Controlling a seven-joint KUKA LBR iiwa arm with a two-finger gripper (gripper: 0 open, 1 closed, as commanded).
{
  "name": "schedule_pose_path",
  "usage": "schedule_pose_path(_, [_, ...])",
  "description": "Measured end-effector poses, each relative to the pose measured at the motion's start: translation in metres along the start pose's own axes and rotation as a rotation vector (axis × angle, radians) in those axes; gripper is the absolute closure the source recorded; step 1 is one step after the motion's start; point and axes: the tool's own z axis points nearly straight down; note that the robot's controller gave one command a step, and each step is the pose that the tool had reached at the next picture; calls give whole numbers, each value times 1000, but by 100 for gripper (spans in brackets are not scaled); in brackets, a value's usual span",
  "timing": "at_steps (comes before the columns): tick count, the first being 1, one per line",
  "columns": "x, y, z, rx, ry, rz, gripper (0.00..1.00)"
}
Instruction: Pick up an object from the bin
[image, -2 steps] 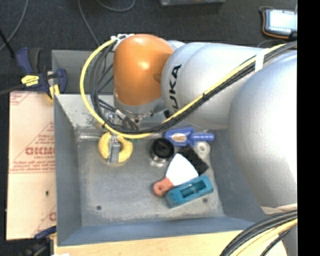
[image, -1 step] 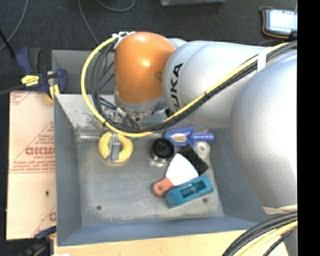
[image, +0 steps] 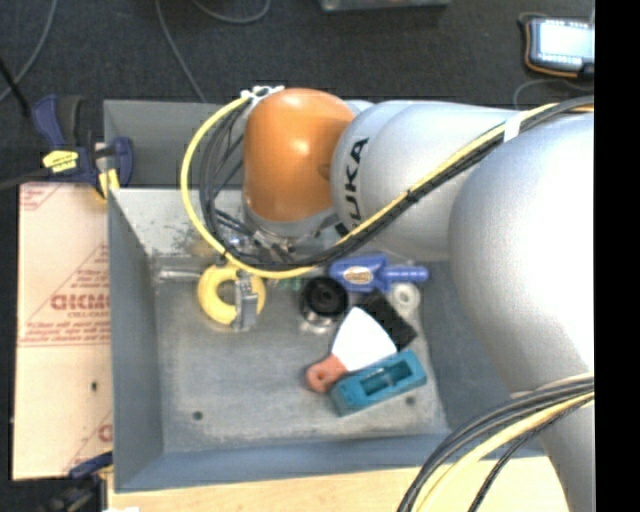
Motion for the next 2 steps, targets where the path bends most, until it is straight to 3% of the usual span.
schedule_pose_path(1, [-29,54,5,0,-3,-224,0])
schedule_pose_path(2, [-21,-4,14,0,-4,-355,0])
